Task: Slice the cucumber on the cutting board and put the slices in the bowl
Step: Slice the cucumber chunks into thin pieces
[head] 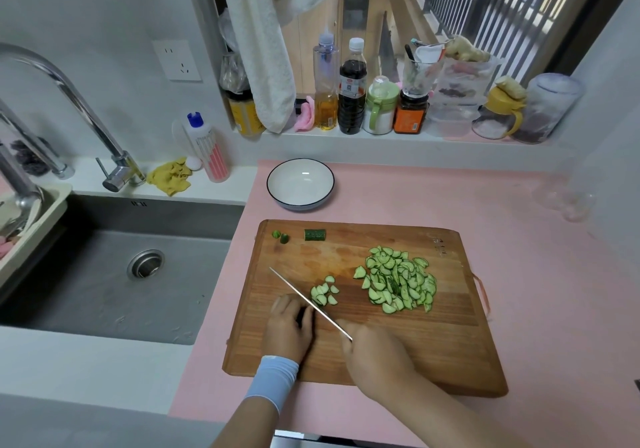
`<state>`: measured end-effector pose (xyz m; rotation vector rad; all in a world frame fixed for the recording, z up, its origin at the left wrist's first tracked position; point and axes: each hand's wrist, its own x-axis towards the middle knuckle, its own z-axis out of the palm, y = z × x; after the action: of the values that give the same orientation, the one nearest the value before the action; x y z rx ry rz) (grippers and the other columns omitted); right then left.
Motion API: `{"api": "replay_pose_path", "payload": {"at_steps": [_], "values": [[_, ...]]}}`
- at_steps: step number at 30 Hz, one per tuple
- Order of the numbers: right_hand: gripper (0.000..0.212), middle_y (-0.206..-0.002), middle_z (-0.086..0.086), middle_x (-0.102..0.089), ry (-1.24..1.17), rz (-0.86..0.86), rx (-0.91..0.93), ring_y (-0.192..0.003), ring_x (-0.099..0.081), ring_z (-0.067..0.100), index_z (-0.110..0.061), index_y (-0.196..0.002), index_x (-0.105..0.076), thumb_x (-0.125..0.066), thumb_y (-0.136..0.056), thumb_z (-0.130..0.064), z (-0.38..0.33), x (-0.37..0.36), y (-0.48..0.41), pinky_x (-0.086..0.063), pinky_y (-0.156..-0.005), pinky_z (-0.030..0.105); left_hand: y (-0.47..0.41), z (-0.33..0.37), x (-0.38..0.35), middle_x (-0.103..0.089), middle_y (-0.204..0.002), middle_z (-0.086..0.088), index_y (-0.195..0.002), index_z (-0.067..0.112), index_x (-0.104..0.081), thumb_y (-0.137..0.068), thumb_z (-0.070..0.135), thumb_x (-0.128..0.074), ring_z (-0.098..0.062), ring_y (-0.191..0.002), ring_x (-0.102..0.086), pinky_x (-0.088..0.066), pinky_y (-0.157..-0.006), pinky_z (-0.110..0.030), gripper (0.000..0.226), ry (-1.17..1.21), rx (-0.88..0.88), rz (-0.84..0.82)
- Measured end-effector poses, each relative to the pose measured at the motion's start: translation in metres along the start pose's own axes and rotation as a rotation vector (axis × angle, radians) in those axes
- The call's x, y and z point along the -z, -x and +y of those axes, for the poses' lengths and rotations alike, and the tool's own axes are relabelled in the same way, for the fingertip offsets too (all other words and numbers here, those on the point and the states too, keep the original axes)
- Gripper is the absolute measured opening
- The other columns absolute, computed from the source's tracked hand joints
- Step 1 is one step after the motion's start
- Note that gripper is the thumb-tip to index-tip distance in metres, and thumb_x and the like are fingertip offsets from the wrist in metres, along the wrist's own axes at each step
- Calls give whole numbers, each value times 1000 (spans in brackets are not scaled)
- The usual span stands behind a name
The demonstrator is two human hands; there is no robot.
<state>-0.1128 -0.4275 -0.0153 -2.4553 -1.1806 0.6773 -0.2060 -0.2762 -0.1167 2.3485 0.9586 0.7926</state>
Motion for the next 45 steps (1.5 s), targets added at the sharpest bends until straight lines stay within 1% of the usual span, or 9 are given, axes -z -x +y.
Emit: {"api": "replay_pose_path", "payload": {"at_steps": [4, 6, 11, 14, 20, 25, 35, 40, 45], "values": [[24, -96, 3, -71, 53, -23, -10, -93, -65, 30, -25, -106, -64, -41, -102, -33, -11, 2, -13, -43, -69, 32, 1, 2, 0, -59, -82, 0, -76, 10, -64, -83, 14, -65, -17, -81, -52, -37, -80, -15, 8, 9, -5, 11], [25, -96, 4, -71, 55, -35, -16, -94, -66, 30, -25, -103, -63, -39, -103, -33, -14, 2, -18, -44, -70, 33, 2, 2, 1, -59, -84, 0, -78, 10, -65, -83, 12, -64, -16, -83, -51, -36, -81, -14, 5, 7, -14, 23], [27, -98, 4, -71, 55, -49, -18, -96, -65, 30, -27, -108, -63, -37, -103, -32, -12, 2, -20, -41, -69, 32, 4, 1, 2, -57, -83, -2, -75, 9, -60, -87, 17, -59, -19, -80, -51, -36, -79, -16, 15, -4, -16, 24], [26, -97, 4, -71, 41, -33, -13, -95, -65, 30, -28, -112, -63, -39, -102, -33, -11, 2, -16, -41, -69, 31, 3, 2, 2, -58, -81, -2, -73, 9, -60, -80, 3, -72, -17, -80, -50, -35, -78, -13, 14, -10, -10, 28], [33, -101, 3, -72, 14, 3, 20, -96, -65, 29, -34, -131, -57, -39, -103, -37, -4, 2, 2, -51, -77, 35, 5, 0, 1, -61, -82, -1, -78, 9, -65, -78, 1, -74, -15, -83, -52, -37, -80, -13, 12, -10, 3, 10], [32, -90, 1, -61, 28, -5, 31, -90, -64, 29, -35, -128, -57, -38, -103, -35, 0, 2, 8, -51, -75, 36, 4, 1, 1, -64, -86, -1, -84, 8, -68, -78, 2, -73, -17, -85, -55, -39, -82, -14, 10, -7, -5, 9], [24, -95, 3, -71, 46, -29, 8, -92, -66, 30, -24, -105, -64, -41, -102, -32, -12, -1, -15, -41, -68, 30, 5, 0, 1, -62, -88, 0, -82, 9, -67, -82, 5, -70, -16, -86, -55, -42, -82, -17, 5, 2, -10, 18], [24, -97, 4, -71, 49, -40, -4, -95, -66, 29, -23, -102, -64, -42, -103, -33, -13, 0, -18, -40, -69, 29, 5, 0, 1, -61, -88, 0, -83, 9, -67, -84, 8, -69, -15, -86, -54, -40, -83, -14, 2, -5, -11, 17], [24, -97, 3, -71, 52, -38, -8, -95, -65, 30, -26, -106, -63, -41, -102, -33, -14, 2, -16, -40, -68, 31, 3, 3, 3, -61, -84, 0, -78, 10, -66, -79, 4, -75, -14, -82, -53, -38, -81, -13, 10, -2, 8, 23]]}}
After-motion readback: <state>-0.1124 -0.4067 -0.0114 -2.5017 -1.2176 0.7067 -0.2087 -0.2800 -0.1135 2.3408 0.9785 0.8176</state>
